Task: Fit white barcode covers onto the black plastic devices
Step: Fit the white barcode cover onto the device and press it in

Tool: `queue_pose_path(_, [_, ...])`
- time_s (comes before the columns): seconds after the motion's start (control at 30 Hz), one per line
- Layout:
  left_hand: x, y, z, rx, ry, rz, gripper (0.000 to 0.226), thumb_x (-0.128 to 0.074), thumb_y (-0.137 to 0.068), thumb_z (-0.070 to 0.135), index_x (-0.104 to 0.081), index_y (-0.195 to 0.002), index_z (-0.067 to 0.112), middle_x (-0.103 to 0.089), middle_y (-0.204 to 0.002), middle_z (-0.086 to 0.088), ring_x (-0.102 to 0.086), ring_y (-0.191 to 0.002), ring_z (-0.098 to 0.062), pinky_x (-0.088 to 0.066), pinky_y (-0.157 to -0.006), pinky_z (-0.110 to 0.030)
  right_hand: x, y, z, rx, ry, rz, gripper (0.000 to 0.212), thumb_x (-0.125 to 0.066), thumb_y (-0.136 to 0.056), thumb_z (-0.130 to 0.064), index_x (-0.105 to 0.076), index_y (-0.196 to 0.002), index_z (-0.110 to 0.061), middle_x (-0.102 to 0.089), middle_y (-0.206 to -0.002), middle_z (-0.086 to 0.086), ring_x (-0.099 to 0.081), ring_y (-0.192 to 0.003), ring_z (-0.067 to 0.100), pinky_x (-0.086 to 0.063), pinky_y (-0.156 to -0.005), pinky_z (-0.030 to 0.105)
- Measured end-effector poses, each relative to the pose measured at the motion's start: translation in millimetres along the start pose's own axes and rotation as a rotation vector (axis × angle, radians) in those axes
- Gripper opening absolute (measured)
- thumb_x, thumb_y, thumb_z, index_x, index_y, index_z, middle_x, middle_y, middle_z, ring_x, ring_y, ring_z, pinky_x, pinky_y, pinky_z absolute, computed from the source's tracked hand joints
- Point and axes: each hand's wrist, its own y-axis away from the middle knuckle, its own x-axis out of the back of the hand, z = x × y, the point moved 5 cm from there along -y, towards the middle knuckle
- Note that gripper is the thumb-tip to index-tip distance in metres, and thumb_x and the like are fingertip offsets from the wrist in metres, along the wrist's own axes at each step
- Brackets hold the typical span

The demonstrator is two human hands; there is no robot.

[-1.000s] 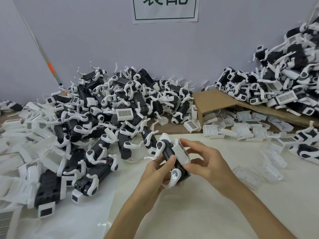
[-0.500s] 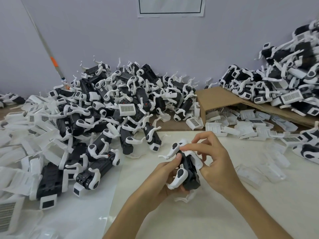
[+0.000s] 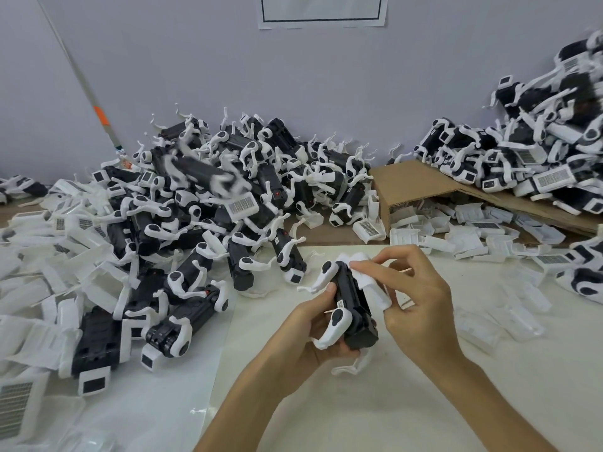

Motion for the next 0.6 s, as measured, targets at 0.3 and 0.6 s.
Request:
queue_pose_path(0.3, [-3.8,9.5,9.9,-0.124,0.002,0.023,0.031,-0.055,-0.095,0.046,-0.078,-0.103,0.027,-0.07,-0.102,-0.002,-0.067,-0.087,-0.013,-0.054,-0.064,-0.026,-19.9,8.5,7.3,-0.058,-0.056,-0.231,0.081,-0.058,-0.074,0.024,-0.062,-0.133,-0.031,-0.056,-0.123,-0.01,-0.057,-0.105,0.013,-0.047,-0.091,0.017])
queue_pose_path(0.6, [16.0,5.4,16.1,-0.281,-0.076,0.216,0.038,-0.066,-0.084,0.052,-0.077,-0.101,0.019,-0.075,-0.1,-0.011,-0.07,-0.093,-0.023,-0.055,-0.089,-0.045,-31.2,19.6,6.8,-0.256,-0.359,-0.494,0.093,-0.055,-0.074,0.008,-0.034,-0.155,-0.032,-0.051,-0.147,-0.018,-0.05,-0.134,0.005,-0.042,-0.109,0.021])
